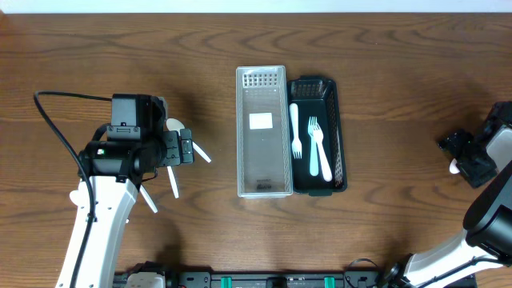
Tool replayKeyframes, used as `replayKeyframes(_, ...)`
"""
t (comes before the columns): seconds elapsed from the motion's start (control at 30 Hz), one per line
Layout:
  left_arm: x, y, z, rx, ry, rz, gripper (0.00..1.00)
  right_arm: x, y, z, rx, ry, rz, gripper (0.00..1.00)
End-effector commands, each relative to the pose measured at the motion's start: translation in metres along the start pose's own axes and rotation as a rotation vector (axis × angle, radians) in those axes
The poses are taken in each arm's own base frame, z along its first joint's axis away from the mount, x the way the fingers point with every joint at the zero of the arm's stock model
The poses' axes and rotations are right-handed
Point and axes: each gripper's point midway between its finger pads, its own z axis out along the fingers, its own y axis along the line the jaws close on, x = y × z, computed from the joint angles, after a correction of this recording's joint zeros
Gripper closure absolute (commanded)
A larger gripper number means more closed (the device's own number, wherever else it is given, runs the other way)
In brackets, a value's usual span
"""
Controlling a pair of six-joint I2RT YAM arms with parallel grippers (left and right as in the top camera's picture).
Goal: Pack container
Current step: 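Move right gripper to the white spoon and grasp it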
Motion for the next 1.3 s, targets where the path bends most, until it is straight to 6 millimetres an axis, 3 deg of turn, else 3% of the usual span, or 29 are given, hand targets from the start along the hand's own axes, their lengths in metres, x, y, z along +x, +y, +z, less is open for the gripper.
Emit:
replayKeyframes(0.0, -0.0036, -0.0018, -0.0024, 0.007, -0.007, -0.005, 0.02, 0.0207, -0.0064, 0.015, 0.011, 0.071, -0.007, 0.15)
replayKeyframes(0.17, -0.0036, -0.0018, -0.0024, 0.007, -0.007, -0.005, 0.02, 0.0219, -0.0069, 0.0149, 0.013, 0.076, -0.008, 0.32)
replayKeyframes(0.27, -0.0036, -0.0018, -0.0024, 0.007, -0.007, -0.005, 0.02, 0.0224, -0.0072, 0.0148, 0.014, 0.079, -0.007, 0.5)
replayKeyframes(0.33, -0.0036, -0.0018, -0.0024, 0.007, -0.007, -0.005, 0.02, 0.0226, -0.0073, 0.0148, 0.015, 0.079, -0.007, 0.56)
replayKeyframes(0.7, -0.0036, -0.0018, -0.0024, 0.007, -0.007, -0.005, 0.02, 0.0228, -0.0069, 0.0148, 0.014, 0.079, -0.009, 0.68)
replayKeyframes(0.9, -0.0037, -0.0018, -0.0024, 0.007, -0.007, -0.005, 0.02, 0.0229, -0.007, 0.0148, 0.015, 0.08, -0.009, 0.68)
replayKeyframes(1.1, -0.0036, -0.0018, -0.0024, 0.007, -0.007, -0.005, 0.02, 0.0232, -0.0064, 0.0147, 0.014, 0.08, -0.011, 0.78)
replayKeyframes(1.2, -0.0036, -0.0018, -0.0024, 0.007, -0.007, -0.005, 0.02, 0.0252, -0.0059, 0.0144, 0.016, 0.086, -0.015, 0.9)
replayKeyframes(1.27, -0.0036, -0.0018, -0.0024, 0.007, -0.007, -0.005, 0.02, 0.0272, -0.0028, 0.014, 0.009, 0.091, -0.022, 0.93)
